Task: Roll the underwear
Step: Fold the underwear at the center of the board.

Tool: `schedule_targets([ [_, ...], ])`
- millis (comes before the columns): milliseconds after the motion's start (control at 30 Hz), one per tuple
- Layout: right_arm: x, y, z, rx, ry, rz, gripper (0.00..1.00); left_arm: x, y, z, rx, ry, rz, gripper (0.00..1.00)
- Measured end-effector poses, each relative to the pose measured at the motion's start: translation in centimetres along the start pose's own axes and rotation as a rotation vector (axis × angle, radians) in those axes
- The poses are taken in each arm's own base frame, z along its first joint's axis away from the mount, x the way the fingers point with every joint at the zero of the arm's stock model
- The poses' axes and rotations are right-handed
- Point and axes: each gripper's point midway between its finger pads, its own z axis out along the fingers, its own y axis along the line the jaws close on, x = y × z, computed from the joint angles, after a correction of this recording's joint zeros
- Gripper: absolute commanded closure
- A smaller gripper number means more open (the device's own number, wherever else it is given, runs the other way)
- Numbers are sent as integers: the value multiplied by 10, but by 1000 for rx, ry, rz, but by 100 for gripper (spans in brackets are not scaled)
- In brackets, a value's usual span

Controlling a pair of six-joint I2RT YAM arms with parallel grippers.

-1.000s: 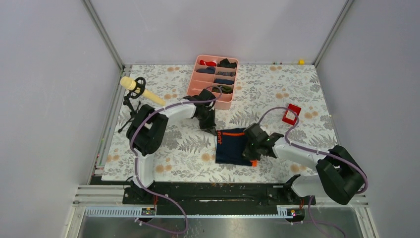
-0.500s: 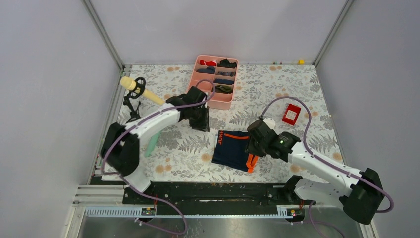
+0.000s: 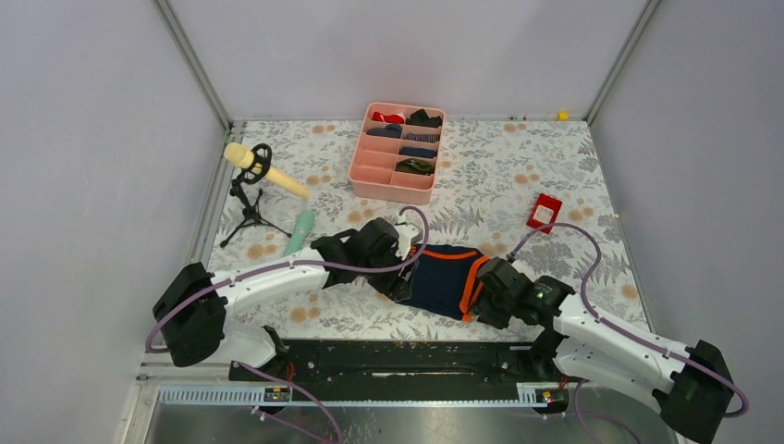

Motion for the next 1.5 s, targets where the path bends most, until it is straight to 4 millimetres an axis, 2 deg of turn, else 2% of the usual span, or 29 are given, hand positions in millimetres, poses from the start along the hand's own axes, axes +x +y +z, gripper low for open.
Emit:
schedule_targets([
  [133, 3, 4, -1, -25, 10, 98, 53, 1, 4, 6, -3, -39, 113, 38],
  [333, 12, 1, 11, -48, 43, 218, 52, -9, -10, 13, 14, -108, 362, 36],
  [467, 15, 1, 14, -59, 56, 259, 52, 3, -10, 18, 25, -103, 520, 37],
  [733, 10, 14, 8, -144, 44, 314, 52, 35, 13, 23, 17, -66, 801, 39],
  [867, 11, 12, 8, -159, 44, 340, 53, 42, 18, 27, 19, -79, 876, 34],
  [1000, 10, 11, 8, -178, 37, 360, 53, 42, 16, 32, 19, -118, 931, 33],
  [1100, 7, 12, 5, -191, 22, 363, 52, 39, 15, 34, 11, -161, 957, 36],
  [1267, 3, 8, 5, -188, -3, 366, 52, 32, 15, 38, -16, -237, 993, 46],
  [1500, 0, 12, -1, -232, -17, 378, 52, 18, 8, 37, -29, -309, 1026, 47],
])
